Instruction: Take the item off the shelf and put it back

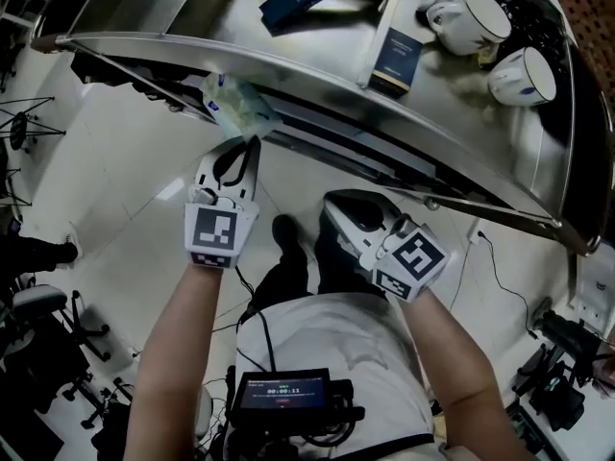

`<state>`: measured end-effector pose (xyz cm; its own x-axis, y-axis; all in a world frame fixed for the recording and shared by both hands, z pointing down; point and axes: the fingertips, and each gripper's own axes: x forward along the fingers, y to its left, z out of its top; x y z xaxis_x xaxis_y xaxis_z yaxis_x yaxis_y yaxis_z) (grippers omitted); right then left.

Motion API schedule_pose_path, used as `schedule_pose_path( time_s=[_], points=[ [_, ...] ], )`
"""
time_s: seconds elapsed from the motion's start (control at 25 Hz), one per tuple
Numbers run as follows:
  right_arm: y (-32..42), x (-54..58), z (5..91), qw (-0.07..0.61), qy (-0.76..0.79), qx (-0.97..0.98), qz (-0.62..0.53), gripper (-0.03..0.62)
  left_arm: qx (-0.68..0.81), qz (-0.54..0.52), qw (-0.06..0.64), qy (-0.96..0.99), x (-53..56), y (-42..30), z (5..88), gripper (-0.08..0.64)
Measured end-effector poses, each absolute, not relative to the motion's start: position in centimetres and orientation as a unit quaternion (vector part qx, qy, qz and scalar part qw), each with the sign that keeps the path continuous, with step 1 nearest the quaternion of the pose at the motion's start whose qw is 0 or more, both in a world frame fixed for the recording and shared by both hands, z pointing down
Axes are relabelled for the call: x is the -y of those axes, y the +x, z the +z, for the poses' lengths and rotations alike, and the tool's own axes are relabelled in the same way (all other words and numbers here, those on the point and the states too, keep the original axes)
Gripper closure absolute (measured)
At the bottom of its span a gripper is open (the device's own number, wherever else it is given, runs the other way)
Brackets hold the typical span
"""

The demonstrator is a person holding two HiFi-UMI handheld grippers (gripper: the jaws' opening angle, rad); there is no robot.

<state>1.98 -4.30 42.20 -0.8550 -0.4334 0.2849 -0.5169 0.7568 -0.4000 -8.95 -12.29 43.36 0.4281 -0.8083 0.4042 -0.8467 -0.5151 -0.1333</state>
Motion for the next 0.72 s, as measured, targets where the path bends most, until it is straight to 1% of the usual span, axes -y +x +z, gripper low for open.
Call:
schedule_pose_path(
  time_s=[0.24,0.48,0.72],
  points=[
    [1.5,3.4,41.1,0.088,0.239,0.940,0.226,0.588,0.482,0.206,0.056,0.850,8.9,-8.8,42.1,0.549],
    [1.1,3.1,39.2,0.074,0.233,0.947,0.211,0.588,0.485,0.171,0.087,0.853,5.9,-8.7,38.2,0.549],
    [1.3,3.6,37.1,0.058,0.232,0.951,0.197,0.588,0.487,0.150,0.093,0.856,3.7,-9.2,35.5,0.549]
  ],
)
